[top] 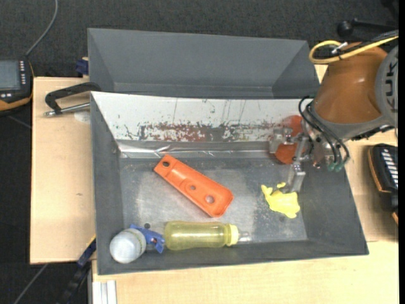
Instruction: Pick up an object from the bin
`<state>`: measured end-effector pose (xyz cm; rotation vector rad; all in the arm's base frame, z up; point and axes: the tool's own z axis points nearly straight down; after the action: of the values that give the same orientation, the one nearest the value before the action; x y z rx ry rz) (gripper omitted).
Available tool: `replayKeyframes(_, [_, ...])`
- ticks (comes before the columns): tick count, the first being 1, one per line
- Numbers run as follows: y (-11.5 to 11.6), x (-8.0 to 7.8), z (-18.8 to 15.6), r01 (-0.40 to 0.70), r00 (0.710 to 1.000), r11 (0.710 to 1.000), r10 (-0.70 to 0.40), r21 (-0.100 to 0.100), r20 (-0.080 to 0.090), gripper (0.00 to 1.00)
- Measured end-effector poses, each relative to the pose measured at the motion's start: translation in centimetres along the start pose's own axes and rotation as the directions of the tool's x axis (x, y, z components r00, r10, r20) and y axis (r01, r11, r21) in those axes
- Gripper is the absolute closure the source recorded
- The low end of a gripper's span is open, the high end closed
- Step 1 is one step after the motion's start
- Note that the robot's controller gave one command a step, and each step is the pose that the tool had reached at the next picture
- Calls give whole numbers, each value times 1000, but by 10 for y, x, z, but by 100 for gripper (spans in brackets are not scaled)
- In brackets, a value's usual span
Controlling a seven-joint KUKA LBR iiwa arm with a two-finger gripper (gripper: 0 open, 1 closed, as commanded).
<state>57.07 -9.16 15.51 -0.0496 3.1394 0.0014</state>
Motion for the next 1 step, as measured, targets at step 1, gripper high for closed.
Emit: replayKeyframes(1, [29, 2, 21, 13, 1000, 1000, -13, -3, -7, 0])
